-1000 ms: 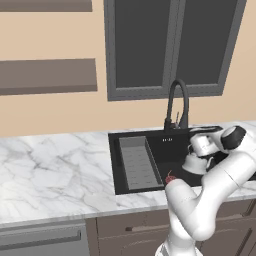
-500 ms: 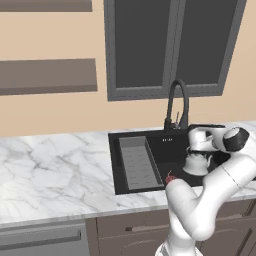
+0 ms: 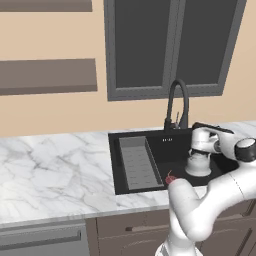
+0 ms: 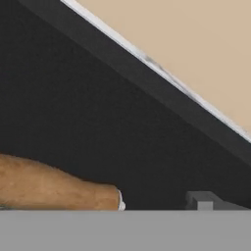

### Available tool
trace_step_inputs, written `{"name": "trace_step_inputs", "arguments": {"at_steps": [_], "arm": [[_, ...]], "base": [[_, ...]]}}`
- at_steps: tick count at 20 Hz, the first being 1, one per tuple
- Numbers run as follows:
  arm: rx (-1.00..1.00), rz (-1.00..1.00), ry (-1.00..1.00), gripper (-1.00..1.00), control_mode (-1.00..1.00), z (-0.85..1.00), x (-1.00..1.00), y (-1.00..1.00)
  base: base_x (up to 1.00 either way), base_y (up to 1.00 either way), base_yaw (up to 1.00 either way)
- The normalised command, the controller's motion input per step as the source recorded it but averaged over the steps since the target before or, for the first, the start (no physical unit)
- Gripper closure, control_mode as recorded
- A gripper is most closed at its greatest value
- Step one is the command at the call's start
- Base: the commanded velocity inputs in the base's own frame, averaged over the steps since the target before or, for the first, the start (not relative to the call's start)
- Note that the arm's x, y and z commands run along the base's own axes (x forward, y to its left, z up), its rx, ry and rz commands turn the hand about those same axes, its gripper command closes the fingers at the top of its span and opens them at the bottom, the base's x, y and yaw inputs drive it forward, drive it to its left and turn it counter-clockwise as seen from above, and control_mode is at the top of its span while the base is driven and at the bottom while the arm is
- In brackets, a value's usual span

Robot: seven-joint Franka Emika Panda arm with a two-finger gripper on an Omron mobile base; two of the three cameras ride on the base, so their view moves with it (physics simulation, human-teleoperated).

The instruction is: Open the cabinet, pick the kettle from the cabinet, and place it in the sink.

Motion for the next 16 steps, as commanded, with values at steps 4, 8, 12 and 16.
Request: {"name": "trace_step_inputs", "arguments": {"at_steps": [4,8,12,16], "arm": [[0.00,-0.03,-0.13,-1.00,-1.00,-0.18,-0.15,0.09],[0.00,-0.04,-0.11,-1.00,-1.00,-0.20,-0.16,0.02],[0.00,-0.06,-0.09,-1.00,-1.00,-0.21,-0.18,0.00],[0.00,-0.07,-0.03,-1.00,-1.00,-0.20,-0.12,0.00]], "base": [[0.00,0.00,0.00],[0.00,0.00,0.00],[0.00,0.00,0.00],[0.00,0.00,0.00]]}}
